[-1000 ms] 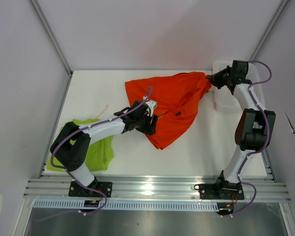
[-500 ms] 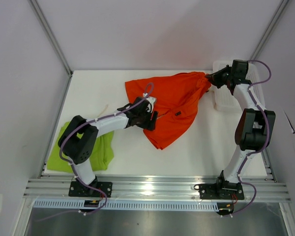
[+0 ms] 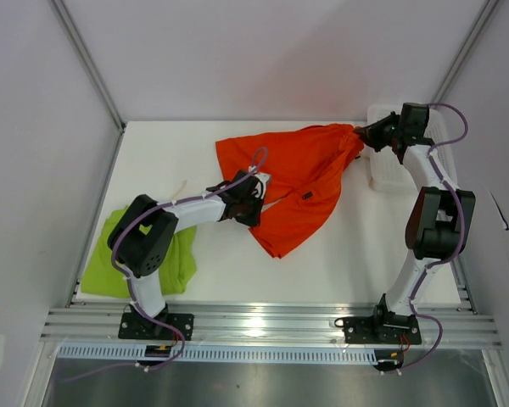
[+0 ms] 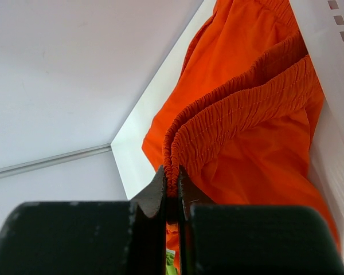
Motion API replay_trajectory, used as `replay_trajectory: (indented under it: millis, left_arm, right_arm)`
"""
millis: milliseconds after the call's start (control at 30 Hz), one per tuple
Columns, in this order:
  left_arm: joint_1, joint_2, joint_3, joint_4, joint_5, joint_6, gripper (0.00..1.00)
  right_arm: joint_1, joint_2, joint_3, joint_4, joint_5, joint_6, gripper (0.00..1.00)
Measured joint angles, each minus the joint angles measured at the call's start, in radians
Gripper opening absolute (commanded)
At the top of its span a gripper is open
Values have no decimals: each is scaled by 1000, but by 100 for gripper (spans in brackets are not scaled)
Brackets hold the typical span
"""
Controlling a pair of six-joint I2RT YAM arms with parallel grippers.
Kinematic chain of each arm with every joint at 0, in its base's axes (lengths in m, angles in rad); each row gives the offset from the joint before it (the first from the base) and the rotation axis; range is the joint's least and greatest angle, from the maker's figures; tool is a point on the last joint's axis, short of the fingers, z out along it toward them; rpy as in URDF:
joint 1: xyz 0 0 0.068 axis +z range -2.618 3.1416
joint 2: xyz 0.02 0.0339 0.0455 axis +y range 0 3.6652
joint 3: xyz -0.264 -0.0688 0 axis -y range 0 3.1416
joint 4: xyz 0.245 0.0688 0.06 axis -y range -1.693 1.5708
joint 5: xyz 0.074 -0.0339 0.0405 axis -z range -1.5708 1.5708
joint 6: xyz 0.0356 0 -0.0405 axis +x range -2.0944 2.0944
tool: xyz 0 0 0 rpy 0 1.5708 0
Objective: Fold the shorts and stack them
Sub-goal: Fold the shorts
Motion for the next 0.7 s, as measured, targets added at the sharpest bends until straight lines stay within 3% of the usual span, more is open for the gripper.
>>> replay_trajectory:
  millis: [67,300,700]
  left_arm:
    - [0,0,0,0,1,5,0]
    - [0,-43,0,-56,0,3,0]
    - [-37,-426,0,-217,-14,-19,0]
  right_arm:
    - [-2,0,-1,0,-1,0,0]
    - [-7,3,-2,-9,-2,0,0]
    - [-10,-2,-16,-64,17,-19,0]
